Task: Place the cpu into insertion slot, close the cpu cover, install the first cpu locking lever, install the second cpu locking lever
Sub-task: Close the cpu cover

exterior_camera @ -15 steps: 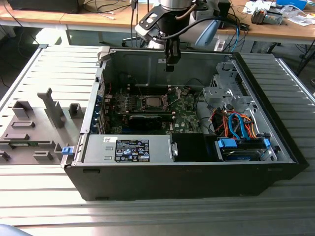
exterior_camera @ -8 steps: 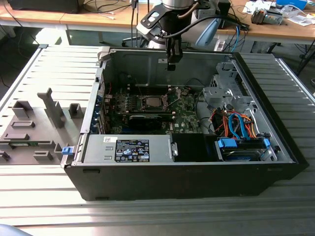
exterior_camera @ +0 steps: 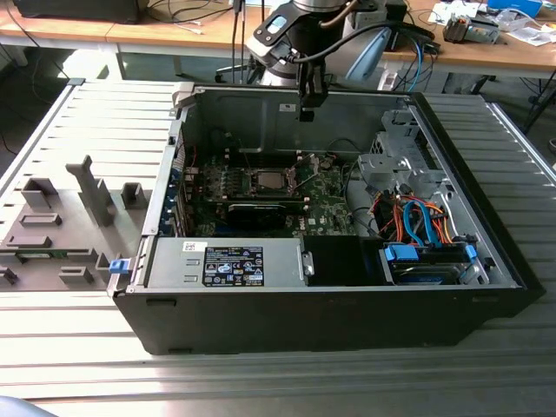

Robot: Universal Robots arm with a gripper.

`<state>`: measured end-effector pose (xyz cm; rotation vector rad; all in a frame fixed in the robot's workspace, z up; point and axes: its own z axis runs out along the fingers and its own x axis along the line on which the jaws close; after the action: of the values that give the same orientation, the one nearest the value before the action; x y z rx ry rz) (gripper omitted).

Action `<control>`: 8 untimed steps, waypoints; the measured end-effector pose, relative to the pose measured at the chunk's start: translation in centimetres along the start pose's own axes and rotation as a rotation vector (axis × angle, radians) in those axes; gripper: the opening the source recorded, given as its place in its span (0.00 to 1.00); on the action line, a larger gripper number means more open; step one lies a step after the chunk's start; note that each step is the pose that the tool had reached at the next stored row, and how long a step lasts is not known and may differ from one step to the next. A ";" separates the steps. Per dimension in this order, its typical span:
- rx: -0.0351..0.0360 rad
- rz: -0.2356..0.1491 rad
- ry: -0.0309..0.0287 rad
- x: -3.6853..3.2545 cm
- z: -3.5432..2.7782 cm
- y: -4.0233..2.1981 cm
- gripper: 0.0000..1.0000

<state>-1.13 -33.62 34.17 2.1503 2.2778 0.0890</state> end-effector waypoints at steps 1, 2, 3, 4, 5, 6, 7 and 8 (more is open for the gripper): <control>0.0002 0.000 0.0003 0.00 -0.08 0.09 0.11; 0.0004 0.000 0.0005 0.00 -0.15 0.16 0.11; 0.0006 0.000 0.0011 -0.01 -0.22 0.28 0.11; 0.0012 0.000 0.0016 -0.01 -0.22 0.42 0.11; 0.0033 0.000 0.0014 -0.03 -0.22 0.58 0.11; 0.0049 0.000 0.0014 -0.03 -0.21 0.69 0.11; 0.0078 0.000 0.0015 -0.04 -0.17 0.85 0.11; 0.0099 0.000 0.0016 -0.05 -0.15 0.95 0.11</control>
<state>-0.19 -33.62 34.36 2.1560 2.2836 0.0797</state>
